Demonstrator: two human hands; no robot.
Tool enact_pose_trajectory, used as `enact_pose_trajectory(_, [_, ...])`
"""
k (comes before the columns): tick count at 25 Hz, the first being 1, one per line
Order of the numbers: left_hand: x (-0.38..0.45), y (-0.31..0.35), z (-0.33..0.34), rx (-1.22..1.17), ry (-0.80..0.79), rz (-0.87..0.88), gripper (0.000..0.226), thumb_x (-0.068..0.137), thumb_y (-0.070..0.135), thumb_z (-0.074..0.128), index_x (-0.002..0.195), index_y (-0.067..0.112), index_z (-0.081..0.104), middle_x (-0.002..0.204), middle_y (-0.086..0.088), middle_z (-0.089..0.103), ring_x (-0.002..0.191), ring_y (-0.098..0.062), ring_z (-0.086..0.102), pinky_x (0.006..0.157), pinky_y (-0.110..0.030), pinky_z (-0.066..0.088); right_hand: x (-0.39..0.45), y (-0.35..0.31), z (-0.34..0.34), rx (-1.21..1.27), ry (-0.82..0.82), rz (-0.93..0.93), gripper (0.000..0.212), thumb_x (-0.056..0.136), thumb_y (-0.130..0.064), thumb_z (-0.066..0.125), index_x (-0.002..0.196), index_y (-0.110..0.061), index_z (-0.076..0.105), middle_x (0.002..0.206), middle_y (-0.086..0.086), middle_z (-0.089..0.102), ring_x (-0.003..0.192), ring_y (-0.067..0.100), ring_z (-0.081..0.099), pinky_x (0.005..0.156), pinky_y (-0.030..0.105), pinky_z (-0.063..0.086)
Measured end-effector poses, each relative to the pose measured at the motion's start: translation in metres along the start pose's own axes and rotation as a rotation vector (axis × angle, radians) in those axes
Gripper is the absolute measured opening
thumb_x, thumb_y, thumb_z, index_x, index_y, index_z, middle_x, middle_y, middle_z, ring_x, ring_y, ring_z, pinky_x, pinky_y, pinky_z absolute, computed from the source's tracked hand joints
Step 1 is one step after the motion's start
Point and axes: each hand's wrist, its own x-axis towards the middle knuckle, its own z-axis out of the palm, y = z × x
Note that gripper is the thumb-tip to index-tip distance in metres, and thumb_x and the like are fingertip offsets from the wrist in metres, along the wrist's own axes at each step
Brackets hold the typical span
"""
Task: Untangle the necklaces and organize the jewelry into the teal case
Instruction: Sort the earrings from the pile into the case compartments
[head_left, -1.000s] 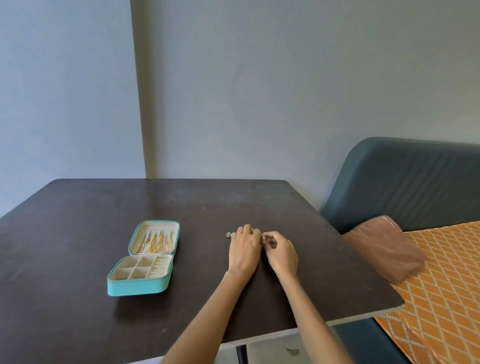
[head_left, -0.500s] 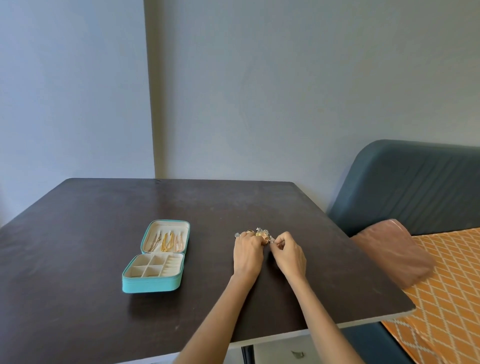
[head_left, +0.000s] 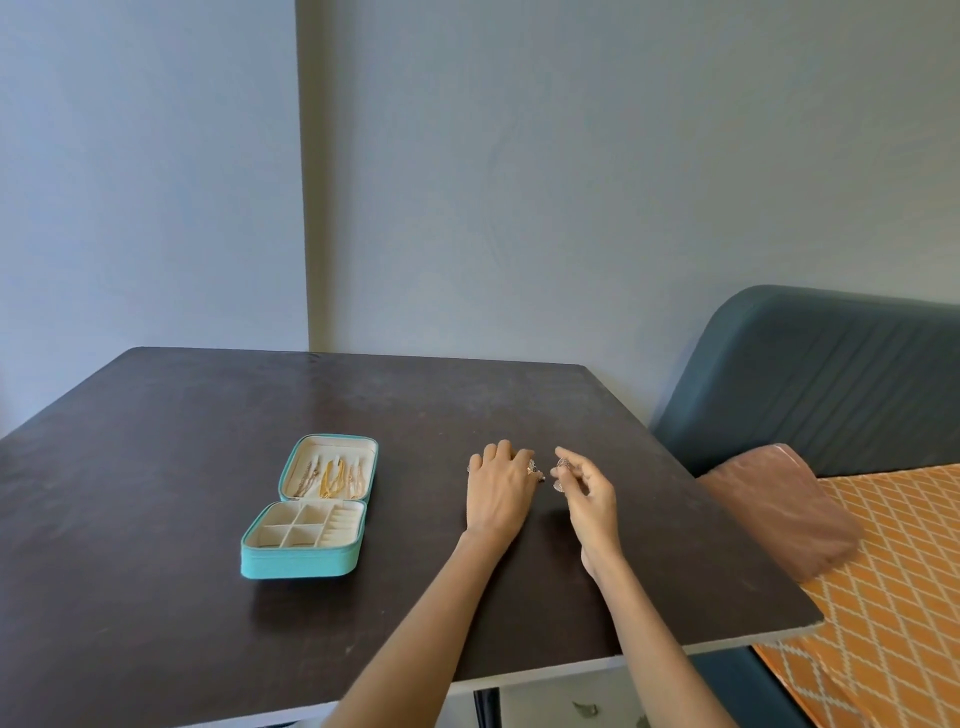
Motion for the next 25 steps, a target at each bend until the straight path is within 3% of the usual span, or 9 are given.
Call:
enact_pose_trajectory(2, [0.001, 0.003, -0.003, 0.151, 0.014, 0.072, 0.012, 0.082, 0.034, 0.064, 0.083, 0.023, 0.068, 0.081, 0.003, 0.064, 0.076, -0.018, 0.059, 0.071, -0.029, 0.044, 0.001, 0.000, 0.000, 0.021, 0.014, 0.000, 0.019, 0.095, -0.010, 0.053, 0.109, -0.015, 0.066, 0.091, 0.001, 0.069, 0.075, -0.003, 0.062, 0.072, 0.012, 0.049])
enact_pose_trajectory(5, [-0.001, 0.007, -0.001, 0.194, -0.055, 0.134, 0.022, 0.060, 0.030, 0.081, 0.055, 0.027, 0.059, 0.051, 0.010, 0.056, 0.048, -0.011, 0.053, 0.057, -0.021, 0.041, 0.003, 0.001, -0.001, 0.081, 0.047, 0.010, 0.016, 0.095, -0.009, 0.052, 0.100, -0.018, 0.065, 0.088, 0.001, 0.070, 0.078, 0.003, 0.062, 0.070, 0.015, 0.048])
enact_pose_trajectory(7, [-0.002, 0.007, -0.001, 0.165, -0.045, 0.166, 0.026, 0.055, 0.023, 0.081, 0.056, 0.027, 0.056, 0.045, 0.009, 0.051, 0.044, -0.012, 0.049, 0.055, -0.021, 0.039, 0.004, 0.001, 0.000, 0.115, 0.065, 0.028, 0.016, 0.096, -0.008, 0.049, 0.098, -0.015, 0.063, 0.087, 0.003, 0.070, 0.082, 0.008, 0.063, 0.071, 0.016, 0.048])
enact_pose_trajectory(10, [-0.003, 0.009, -0.004, 0.099, -0.007, 0.162, 0.021, 0.066, 0.011, 0.071, 0.068, 0.019, 0.051, 0.047, 0.006, 0.052, 0.045, -0.018, 0.048, 0.056, -0.025, 0.037, 0.003, 0.000, 0.001, 0.127, 0.046, 0.067, 0.017, 0.098, -0.008, 0.044, 0.097, -0.014, 0.060, 0.089, 0.006, 0.071, 0.083, 0.011, 0.067, 0.071, 0.018, 0.047])
enact_pose_trajectory(13, [-0.001, 0.002, 0.000, -0.146, 0.013, 0.085, 0.012, 0.082, 0.002, 0.048, 0.091, 0.010, 0.049, 0.066, -0.003, 0.062, 0.061, -0.026, 0.053, 0.067, -0.032, 0.034, 0.002, -0.002, 0.001, 0.145, -0.003, 0.077, 0.017, 0.098, -0.008, 0.043, 0.096, -0.014, 0.059, 0.091, 0.005, 0.073, 0.076, 0.008, 0.069, 0.069, 0.023, 0.050])
enact_pose_trajectory(15, [0.000, -0.005, 0.001, -0.349, -0.001, -0.031, 0.022, 0.087, 0.003, 0.041, 0.104, 0.013, 0.051, 0.074, 0.000, 0.065, 0.067, -0.024, 0.055, 0.073, -0.031, 0.036, 0.002, -0.003, 0.001, 0.181, -0.033, 0.074, 0.017, 0.098, -0.007, 0.043, 0.097, -0.012, 0.059, 0.092, 0.004, 0.073, 0.079, 0.008, 0.070, 0.067, 0.021, 0.052])
enact_pose_trajectory(19, [0.002, -0.013, 0.003, -0.728, -0.057, -0.261, 0.022, 0.084, 0.009, 0.047, 0.088, 0.022, 0.064, 0.062, 0.011, 0.059, 0.062, -0.010, 0.056, 0.068, -0.029, 0.046, 0.002, -0.002, -0.001, 0.218, -0.105, 0.083, 0.017, 0.097, -0.004, 0.044, 0.096, -0.010, 0.060, 0.085, 0.005, 0.073, 0.080, 0.017, 0.071, 0.066, 0.021, 0.054])
enact_pose_trajectory(22, [0.002, -0.014, 0.004, -0.786, -0.110, -0.227, 0.017, 0.083, 0.008, 0.048, 0.083, 0.017, 0.062, 0.064, 0.007, 0.059, 0.062, -0.015, 0.056, 0.072, -0.037, 0.050, 0.002, -0.001, 0.000, 0.157, -0.159, 0.085, 0.017, 0.097, -0.005, 0.044, 0.096, -0.011, 0.060, 0.085, 0.009, 0.073, 0.080, 0.017, 0.071, 0.066, 0.022, 0.054])
enact_pose_trajectory(25, [0.003, -0.016, 0.006, -0.785, -0.137, -0.163, 0.023, 0.083, 0.000, 0.046, 0.087, 0.014, 0.064, 0.065, 0.007, 0.058, 0.061, -0.013, 0.052, 0.066, -0.033, 0.047, 0.003, 0.000, 0.001, 0.141, -0.151, 0.077, 0.016, 0.097, -0.005, 0.045, 0.097, -0.011, 0.060, 0.091, 0.010, 0.072, 0.087, 0.017, 0.069, 0.073, 0.025, 0.055])
